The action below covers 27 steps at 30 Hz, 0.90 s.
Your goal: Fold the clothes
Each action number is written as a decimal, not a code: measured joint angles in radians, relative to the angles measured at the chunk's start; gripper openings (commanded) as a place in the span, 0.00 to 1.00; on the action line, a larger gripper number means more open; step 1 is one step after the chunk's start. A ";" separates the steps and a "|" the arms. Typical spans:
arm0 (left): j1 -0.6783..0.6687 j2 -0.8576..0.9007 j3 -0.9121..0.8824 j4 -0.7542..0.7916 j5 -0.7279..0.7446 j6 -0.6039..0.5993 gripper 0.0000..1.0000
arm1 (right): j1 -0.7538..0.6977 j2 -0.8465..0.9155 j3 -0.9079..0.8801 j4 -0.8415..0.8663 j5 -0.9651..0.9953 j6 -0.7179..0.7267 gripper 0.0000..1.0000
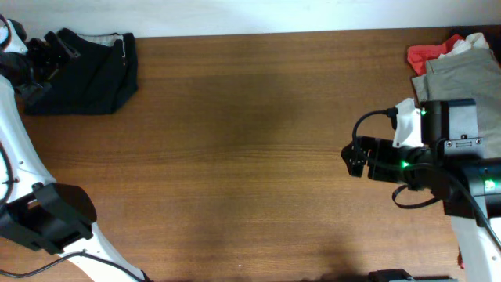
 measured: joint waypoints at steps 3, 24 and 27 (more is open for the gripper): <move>0.000 0.000 0.000 0.001 0.000 0.000 0.99 | -0.001 -0.056 -0.038 0.058 0.037 0.000 0.99; 0.000 0.003 0.000 0.000 0.000 0.003 0.99 | -0.141 -1.085 -1.421 1.392 -0.079 -0.109 0.99; 0.000 0.003 0.000 0.000 0.000 0.003 0.99 | -0.121 -1.122 -1.424 1.375 -0.026 -0.117 0.99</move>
